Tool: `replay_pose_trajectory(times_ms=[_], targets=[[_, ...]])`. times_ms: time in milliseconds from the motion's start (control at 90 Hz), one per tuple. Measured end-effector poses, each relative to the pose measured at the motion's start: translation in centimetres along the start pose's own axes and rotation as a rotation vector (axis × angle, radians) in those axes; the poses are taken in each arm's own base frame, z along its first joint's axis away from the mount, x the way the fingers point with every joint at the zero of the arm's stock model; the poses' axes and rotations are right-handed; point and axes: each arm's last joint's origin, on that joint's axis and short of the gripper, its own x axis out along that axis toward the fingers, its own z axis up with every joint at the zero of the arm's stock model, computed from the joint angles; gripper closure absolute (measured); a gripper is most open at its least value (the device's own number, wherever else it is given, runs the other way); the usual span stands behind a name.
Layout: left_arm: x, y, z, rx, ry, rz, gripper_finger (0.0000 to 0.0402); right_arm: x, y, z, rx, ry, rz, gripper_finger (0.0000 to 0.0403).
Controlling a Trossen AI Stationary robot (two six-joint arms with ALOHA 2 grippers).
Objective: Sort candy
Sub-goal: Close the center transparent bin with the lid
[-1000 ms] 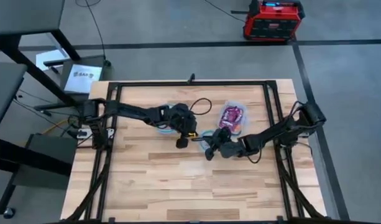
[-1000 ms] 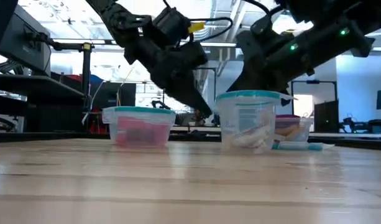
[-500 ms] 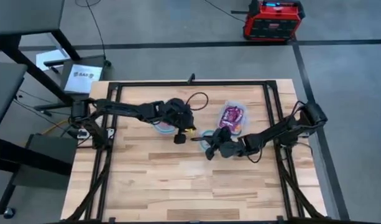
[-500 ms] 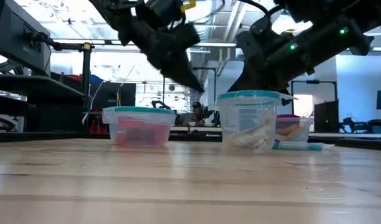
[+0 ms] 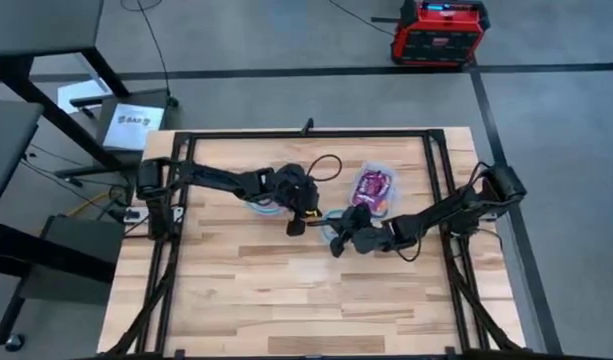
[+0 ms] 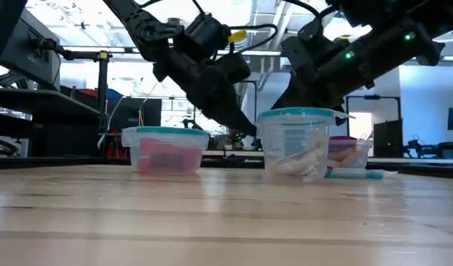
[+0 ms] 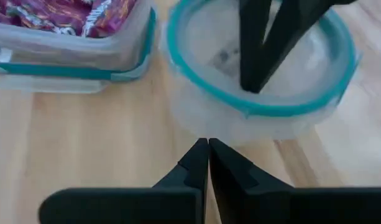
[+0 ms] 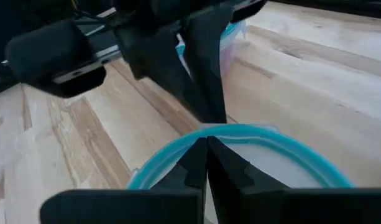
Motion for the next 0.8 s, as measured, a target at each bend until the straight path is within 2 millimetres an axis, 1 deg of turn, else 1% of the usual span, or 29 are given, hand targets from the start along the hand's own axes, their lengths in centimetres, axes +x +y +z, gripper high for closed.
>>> replay_pose_trajectory(times_ms=[78, 311, 467, 567, 689, 800], targets=[[0.1, -0.4, 0.3, -0.003, -0.026, -0.010, 0.0402, 0.1, -0.1, 0.0, 0.000, 0.003, -0.004, 0.0403], [0.5, -2.1, 0.6, 0.025, -0.023, -0.044, 0.0402, 0.0, -0.1, -0.1, -0.011, 0.031, 0.008, 0.0403], [0.6, -2.2, 0.7, 0.036, -0.033, -0.054, 0.0402, 0.0, -0.2, -0.1, -0.014, 0.034, 0.004, 0.0403], [1.4, -2.3, 0.3, 0.022, -0.060, -0.091, 0.0402, 0.1, -0.3, -0.1, -0.023, 0.036, -0.002, 0.0403], [2.3, -2.4, -0.2, 0.010, -0.053, -0.101, 0.0401, 0.1, -0.3, -0.1, -0.032, 0.036, -0.006, 0.0403], [2.0, -2.3, 0.1, 0.005, 0.002, -0.075, 0.0401, -0.1, -0.1, -0.1, -0.057, 0.032, 0.004, 0.0403]])
